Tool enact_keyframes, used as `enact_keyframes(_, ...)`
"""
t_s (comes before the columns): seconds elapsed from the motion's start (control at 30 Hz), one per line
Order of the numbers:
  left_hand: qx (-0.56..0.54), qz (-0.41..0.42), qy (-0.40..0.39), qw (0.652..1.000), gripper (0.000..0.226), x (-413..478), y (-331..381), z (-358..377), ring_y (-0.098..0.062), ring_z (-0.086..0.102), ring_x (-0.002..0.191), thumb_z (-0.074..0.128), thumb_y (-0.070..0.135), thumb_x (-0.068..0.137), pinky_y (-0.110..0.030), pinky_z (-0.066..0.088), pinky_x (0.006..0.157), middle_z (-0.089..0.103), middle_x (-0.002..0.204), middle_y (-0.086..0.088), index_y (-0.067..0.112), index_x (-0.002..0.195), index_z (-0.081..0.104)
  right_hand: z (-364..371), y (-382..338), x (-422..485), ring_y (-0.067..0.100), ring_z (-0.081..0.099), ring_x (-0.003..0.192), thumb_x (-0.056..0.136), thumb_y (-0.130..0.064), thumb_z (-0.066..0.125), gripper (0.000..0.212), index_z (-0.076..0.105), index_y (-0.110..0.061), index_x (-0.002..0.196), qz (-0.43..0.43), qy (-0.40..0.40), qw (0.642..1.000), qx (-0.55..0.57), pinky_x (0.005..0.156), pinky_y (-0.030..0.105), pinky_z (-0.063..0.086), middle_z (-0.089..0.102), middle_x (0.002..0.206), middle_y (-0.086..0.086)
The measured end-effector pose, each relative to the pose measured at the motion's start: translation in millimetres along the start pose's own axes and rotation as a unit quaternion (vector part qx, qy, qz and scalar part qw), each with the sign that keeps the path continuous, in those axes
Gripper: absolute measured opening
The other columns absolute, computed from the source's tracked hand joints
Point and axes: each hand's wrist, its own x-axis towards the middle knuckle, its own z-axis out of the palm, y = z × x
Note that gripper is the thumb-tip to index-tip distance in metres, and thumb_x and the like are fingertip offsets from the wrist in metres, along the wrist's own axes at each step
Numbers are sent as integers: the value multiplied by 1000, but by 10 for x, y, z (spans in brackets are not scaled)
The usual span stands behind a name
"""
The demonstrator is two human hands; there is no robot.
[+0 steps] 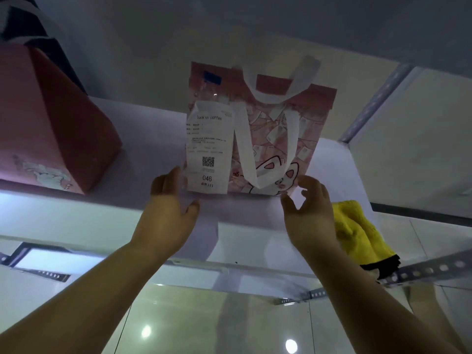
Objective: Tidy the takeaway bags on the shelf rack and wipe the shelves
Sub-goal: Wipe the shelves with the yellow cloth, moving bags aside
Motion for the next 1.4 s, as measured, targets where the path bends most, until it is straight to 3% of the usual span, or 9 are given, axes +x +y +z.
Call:
enact_keyframes(0.07,9,-9,-3,1000,61,-118,-22,-56,-29,53,109,66,21,83,-38,48,87,42,132,-10,20,137,38,4,-41,-133,18,54,104,84,-20,65,39,52,-20,120,-42,-12,999,12,83,39,50,53,119,1)
enact_keyframes(0.23,2,-31,5,1000,45,-431,-123,-244,-15,53,103,65,29,85,-33,47,86,50,122,2,20,126,51,59,-198,-392,7,53,96,87,-23,61,27,56,-22,114,-104,-92,990,7,80,24,46,53,106,-10)
enact_keyframes(0.37,3,-45,29,999,38,-540,-316,-468,-12,54,97,64,27,84,-31,47,81,53,112,7,21,120,55,227,-373,-551,1,51,95,89,-24,59,26,57,-25,114,-128,-154,980,16,84,20,43,52,104,-17)
enact_keyframes(0.57,14,-94,37,995,38,-646,-759,-998,-12,55,98,63,28,85,-34,49,85,57,116,4,21,121,54,636,-805,-784,-4,53,88,90,-28,57,15,52,-37,101,-145,-206,967,25,78,12,42,51,94,-24)
enact_keyframes(0.9,53,-100,55,992,42,-285,-1697,-2134,-9,50,98,61,23,87,-25,46,76,52,118,2,18,127,49,1593,-1830,-1069,5,58,90,88,-29,59,19,59,-28,107,-100,-187,975,62,83,28,50,60,100,-14)
enact_keyframes(1.07,58,-129,73,987,56,83,-2070,-2490,-22,50,112,61,26,87,-45,46,94,41,132,-9,14,137,38,1979,-2240,-1069,11,54,93,86,-34,61,35,50,-30,119,-106,-161,980,48,78,26,42,55,113,-7)
enact_keyframes(1.23,70,-145,100,982,41,467,-2239,-2619,-31,46,109,63,21,86,-35,39,88,40,117,-8,9,117,39,2266,-2555,-993,22,51,106,83,-28,66,54,39,-21,129,-108,-139,984,33,84,25,38,45,123,3)
enact_keyframes(1.33,9,-137,66,988,64,623,-2319,-2629,-29,50,116,61,14,87,-34,41,96,44,131,-8,15,140,26,2365,-2636,-987,25,51,109,81,-24,67,60,37,-18,133,-98,-145,983,45,89,30,41,45,124,4)
enact_keyframes(1.4,-15,-130,46,990,71,672,-2348,-2607,-31,57,107,61,10,86,-30,42,89,45,136,-5,23,143,20,2381,-2633,-983,24,52,109,82,-22,66,59,37,-18,133,-96,-149,983,54,89,30,42,46,124,4)
